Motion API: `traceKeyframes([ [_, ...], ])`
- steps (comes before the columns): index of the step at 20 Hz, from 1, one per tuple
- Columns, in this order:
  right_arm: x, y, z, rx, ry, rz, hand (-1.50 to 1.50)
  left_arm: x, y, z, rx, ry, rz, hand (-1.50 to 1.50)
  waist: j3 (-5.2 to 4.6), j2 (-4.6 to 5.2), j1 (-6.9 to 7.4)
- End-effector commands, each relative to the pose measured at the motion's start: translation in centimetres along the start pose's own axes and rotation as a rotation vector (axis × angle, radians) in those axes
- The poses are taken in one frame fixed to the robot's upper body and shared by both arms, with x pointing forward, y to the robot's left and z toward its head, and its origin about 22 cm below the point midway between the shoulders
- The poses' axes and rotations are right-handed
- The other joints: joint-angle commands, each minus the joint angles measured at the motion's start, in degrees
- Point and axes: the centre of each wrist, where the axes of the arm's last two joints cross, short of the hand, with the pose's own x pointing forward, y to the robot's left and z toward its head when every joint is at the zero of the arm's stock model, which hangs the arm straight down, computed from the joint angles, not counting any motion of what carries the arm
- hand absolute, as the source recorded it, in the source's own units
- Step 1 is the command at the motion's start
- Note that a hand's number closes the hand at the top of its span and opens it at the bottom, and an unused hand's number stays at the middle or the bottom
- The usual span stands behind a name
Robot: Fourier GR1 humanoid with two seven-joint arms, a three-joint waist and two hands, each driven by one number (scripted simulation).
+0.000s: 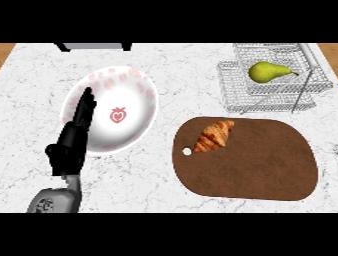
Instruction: Pick the pear from the cutting board and place it in the tiered basket
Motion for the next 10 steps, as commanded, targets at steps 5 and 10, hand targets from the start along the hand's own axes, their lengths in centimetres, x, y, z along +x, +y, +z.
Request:
traceKeyframes([
  [5, -10.0, -11.1, 1.4, -0.055, 0.032, -0.159, -1.5, -0.5, 0.4, 0.1, 0.023, 0.014, -0.008, 0.0, 0.04, -0.33, -1.9],
  [10, -18.2, -16.4, 3.1, -0.038, 0.055, -0.203, -1.5, 0.8, 0.2, 0.4, 0.021, 0.005, 0.004, 0.0, 0.09, -0.05, -1.09],
])
